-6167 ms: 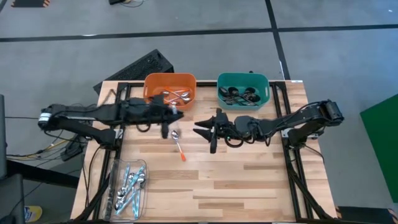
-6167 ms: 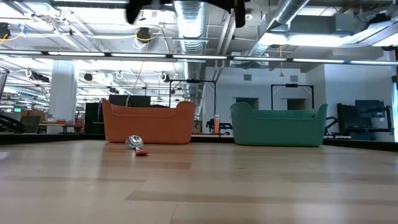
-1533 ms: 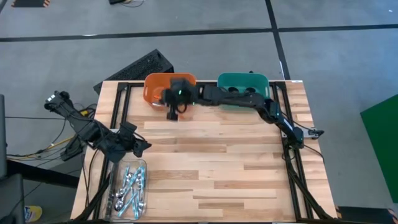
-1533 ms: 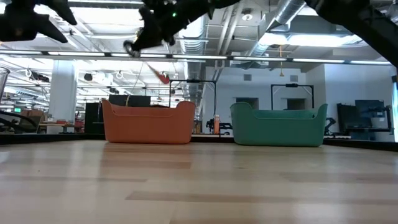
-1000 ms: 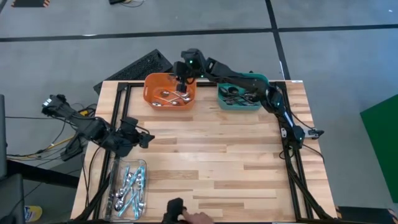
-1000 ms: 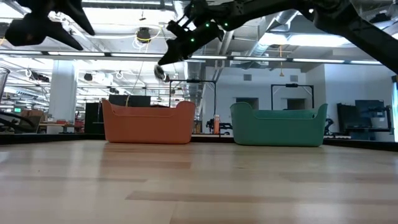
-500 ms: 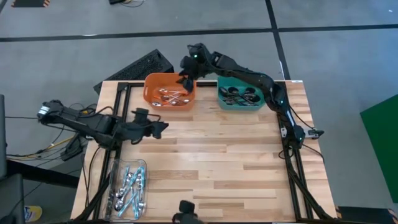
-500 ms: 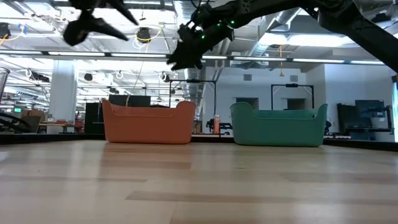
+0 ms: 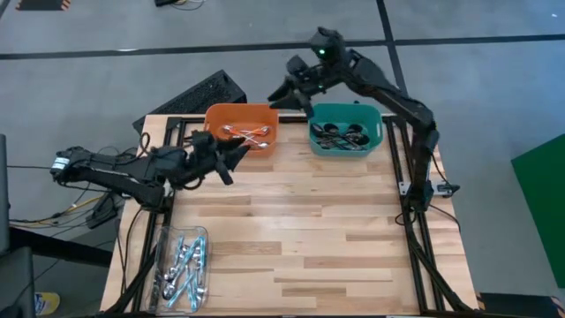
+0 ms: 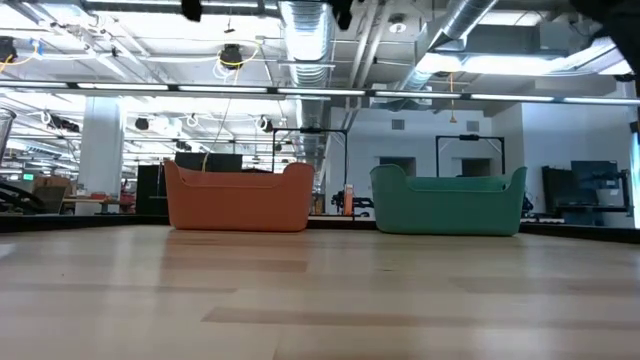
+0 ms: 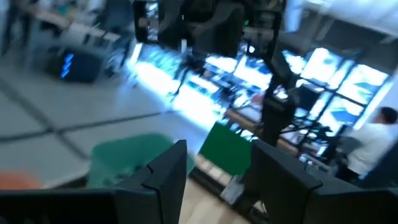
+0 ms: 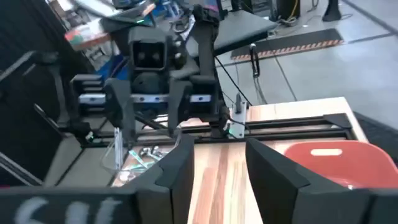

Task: Sort silverware by color (type)
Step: Return to Home Position

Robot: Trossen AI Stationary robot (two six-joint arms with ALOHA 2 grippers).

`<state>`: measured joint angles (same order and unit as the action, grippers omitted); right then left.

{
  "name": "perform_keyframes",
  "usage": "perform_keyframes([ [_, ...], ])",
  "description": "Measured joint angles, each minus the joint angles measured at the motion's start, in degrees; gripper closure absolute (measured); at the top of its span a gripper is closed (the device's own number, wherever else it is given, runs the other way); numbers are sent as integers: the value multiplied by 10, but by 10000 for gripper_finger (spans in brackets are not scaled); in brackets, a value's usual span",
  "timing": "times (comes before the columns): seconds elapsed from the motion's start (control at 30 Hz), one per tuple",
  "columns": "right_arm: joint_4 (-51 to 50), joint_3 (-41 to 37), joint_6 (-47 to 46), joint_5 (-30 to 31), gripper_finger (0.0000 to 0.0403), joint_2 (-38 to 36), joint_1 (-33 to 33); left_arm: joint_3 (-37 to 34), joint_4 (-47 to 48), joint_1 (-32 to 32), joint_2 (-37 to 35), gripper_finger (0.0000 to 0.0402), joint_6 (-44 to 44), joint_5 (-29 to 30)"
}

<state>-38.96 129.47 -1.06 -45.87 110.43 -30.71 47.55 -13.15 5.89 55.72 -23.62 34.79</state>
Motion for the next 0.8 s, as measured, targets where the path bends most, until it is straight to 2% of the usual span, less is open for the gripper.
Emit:
perform_keyframes([
  [0.2, -61, 0, 25, 32, 255, -49, 35, 0, -59, -31, 6, 242, 77, -108],
  [0.3, -80, -3, 29, 45, 266, -63, 62, 0, -61, -37, 6, 258, 87, -122],
  [0.4, -67, -47, 21, 108, 275, -86, 100, -1, -60, -38, -8, 280, 102, -132],
  [0.5, 29, -152, -32, 158, 283, -123, 137, 0, -61, -37, -32, 301, 114, -136],
  [0.67, 317, -371, -176, 228, 285, -199, 193, 0, -37, -34, -73, 329, 134, -168],
  [0.8, 432, -497, -241, 320, 286, -260, 231, 0, 31, -33, -99, 349, 142, -166],
])
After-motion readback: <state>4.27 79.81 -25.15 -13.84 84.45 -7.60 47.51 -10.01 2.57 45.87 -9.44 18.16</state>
